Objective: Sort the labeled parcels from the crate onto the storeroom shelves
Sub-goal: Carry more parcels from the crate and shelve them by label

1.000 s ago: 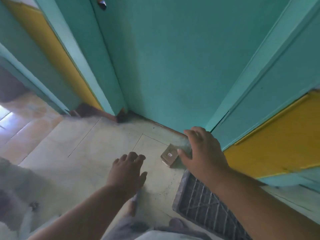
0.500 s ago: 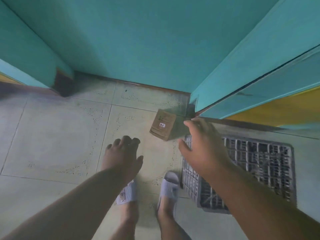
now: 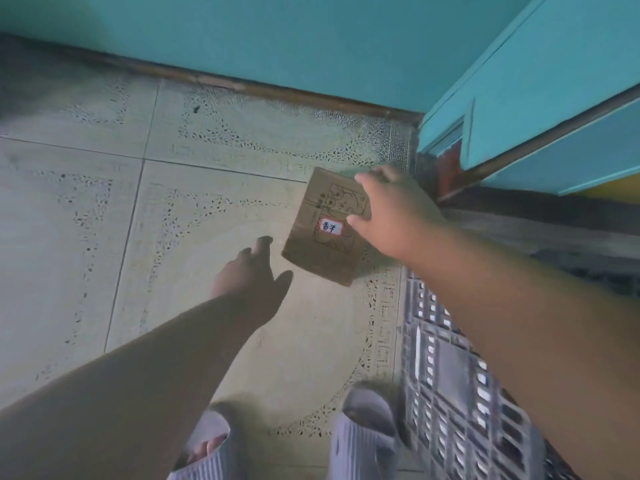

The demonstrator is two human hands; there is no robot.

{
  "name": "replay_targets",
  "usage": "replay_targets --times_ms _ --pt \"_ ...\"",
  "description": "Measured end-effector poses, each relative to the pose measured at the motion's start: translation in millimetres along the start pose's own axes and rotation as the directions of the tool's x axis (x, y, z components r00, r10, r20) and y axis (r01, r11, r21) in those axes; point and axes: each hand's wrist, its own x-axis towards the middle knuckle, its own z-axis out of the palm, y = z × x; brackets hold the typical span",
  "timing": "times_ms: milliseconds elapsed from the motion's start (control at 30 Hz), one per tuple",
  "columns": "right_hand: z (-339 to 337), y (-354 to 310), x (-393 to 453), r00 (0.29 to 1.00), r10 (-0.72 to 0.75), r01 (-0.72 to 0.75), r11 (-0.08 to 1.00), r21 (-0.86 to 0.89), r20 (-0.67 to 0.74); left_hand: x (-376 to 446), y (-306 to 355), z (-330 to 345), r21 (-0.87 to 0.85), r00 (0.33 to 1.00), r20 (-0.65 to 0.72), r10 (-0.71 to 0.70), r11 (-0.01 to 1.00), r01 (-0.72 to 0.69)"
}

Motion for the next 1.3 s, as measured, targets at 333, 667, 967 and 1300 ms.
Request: replay_targets --times_ms 333,667,967,1300 --pt "20 -7 18 0.997 0.059 -0.046 0.975 0.218 -0.054 10 6 12 -0.796 0.940 0.181 -0.288 0.519 0.312" --pt "-158 -78 -180 0.972 0.236 -0.181 0.729 0.661 0.006 -211 21 -132 -0.936 0.889 0.349 -0.297 -0.067 0.346" --pt "-370 -122 -392 0.963 0.259 -0.223 0.610 0.760 0.074 -433 68 -297 -0.949 0.945 0.303 -0.120 -0.134 0.287" --pt "-459 -120 -536 0.877 0.475 -0.142 0.397 0.907 -0.071 -548 139 -364 -0.965 0.923 0.224 0.311 0.205 0.165"
